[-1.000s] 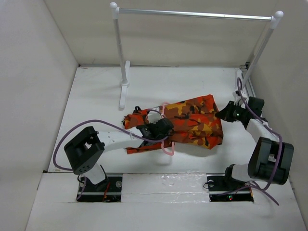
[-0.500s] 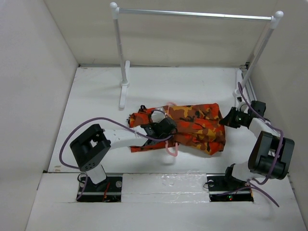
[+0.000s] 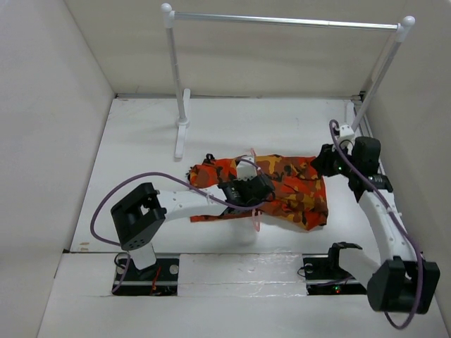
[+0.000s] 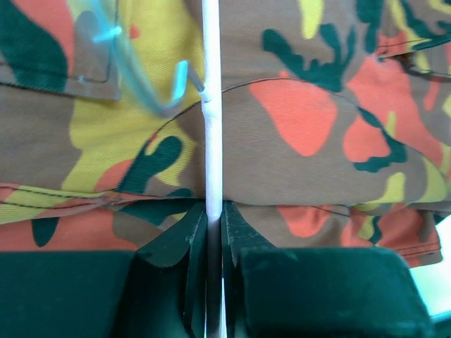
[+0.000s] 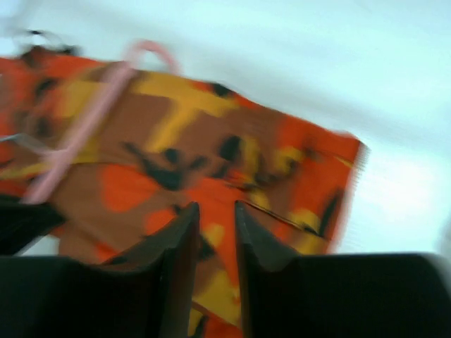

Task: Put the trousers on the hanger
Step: Place trousers on hanger, then hang the hanger with trousers onto the clothesline

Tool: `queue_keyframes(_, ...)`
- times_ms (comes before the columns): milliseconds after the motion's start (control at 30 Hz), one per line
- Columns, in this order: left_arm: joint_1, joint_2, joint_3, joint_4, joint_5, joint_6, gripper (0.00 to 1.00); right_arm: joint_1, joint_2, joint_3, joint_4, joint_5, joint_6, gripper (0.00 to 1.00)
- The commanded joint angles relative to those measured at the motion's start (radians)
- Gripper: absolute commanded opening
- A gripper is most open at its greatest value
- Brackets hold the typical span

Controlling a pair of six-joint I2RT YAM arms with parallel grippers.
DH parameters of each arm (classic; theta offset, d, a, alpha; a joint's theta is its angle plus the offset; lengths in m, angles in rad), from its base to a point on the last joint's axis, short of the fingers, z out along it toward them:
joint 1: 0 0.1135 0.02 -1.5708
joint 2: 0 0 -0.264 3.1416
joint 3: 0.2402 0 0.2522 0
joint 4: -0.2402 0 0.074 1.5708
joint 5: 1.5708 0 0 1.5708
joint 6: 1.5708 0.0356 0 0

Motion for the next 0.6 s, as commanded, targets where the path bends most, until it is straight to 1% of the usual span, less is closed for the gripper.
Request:
queue_keyframes(0,-0.015,-0.090,0.044,0.019,-0.063,0.037,0.00,0.151,-0.108,-0.061,0.077,-0.075,0.089,0.29)
queue_keyframes(33,-0.015,-0.096,0.045,0.021,-0.063,0.036,0.00,0.188,-0.116,-0.083,0.109,-0.099,0.158,0.01)
queue_keyframes(67,-0.015,-0.111,0.048,0.022,-0.072,0.039,0.00,0.222,-0.118,-0.103,0.143,-0.143,0.189,0.00)
queue_keyframes(100,-0.028,-0.116,0.056,0.005,-0.095,0.042,0.00,0.280,-0.119,-0.120,0.196,-0.164,0.213,0.00)
queue_keyframes(133,-0.038,-0.128,0.080,-0.008,-0.122,0.044,0.00,0.311,-0.116,-0.129,0.220,-0.181,0.252,0.00)
queue_keyframes(167,-0.056,-0.150,0.091,-0.019,-0.171,0.056,0.00,0.342,-0.119,-0.121,0.238,-0.187,0.266,0.00)
queue_keyframes(200,-0.065,-0.164,0.099,-0.018,-0.191,0.077,0.00,0.371,-0.122,-0.103,0.235,-0.176,0.275,0.00)
queue_keyframes(233,-0.074,-0.174,0.108,-0.018,-0.211,0.105,0.00,0.417,-0.128,-0.082,0.223,-0.162,0.289,0.12)
queue_keyframes(267,-0.084,-0.197,0.114,-0.025,-0.248,0.109,0.00,0.434,-0.136,-0.037,0.217,-0.150,0.299,0.21)
queue_keyframes(300,-0.094,-0.213,0.117,-0.036,-0.259,0.109,0.00,0.448,-0.136,-0.037,0.217,-0.147,0.316,0.31)
queue_keyframes(333,-0.094,-0.242,0.116,-0.033,-0.282,0.122,0.00,0.475,-0.144,-0.004,0.231,-0.141,0.373,0.46)
queue_keyframes(400,-0.120,-0.276,0.119,-0.027,-0.319,0.137,0.00,0.495,-0.168,0.020,0.292,-0.126,0.440,0.55)
queue_keyframes(433,-0.121,-0.291,0.119,-0.009,-0.332,0.158,0.00,0.506,-0.177,0.020,0.322,-0.118,0.511,0.62)
queue_keyframes(467,-0.133,-0.329,0.116,0.016,-0.352,0.218,0.00,0.524,-0.185,0.015,0.343,-0.098,0.545,0.64)
queue_keyframes(500,-0.143,-0.361,0.107,0.071,-0.365,0.264,0.00,0.535,-0.187,0.012,0.425,-0.075,0.612,0.68)
queue_keyframes(567,-0.144,-0.384,0.094,0.080,-0.356,0.278,0.00,0.544,-0.185,0.012,0.438,-0.051,0.666,0.72)
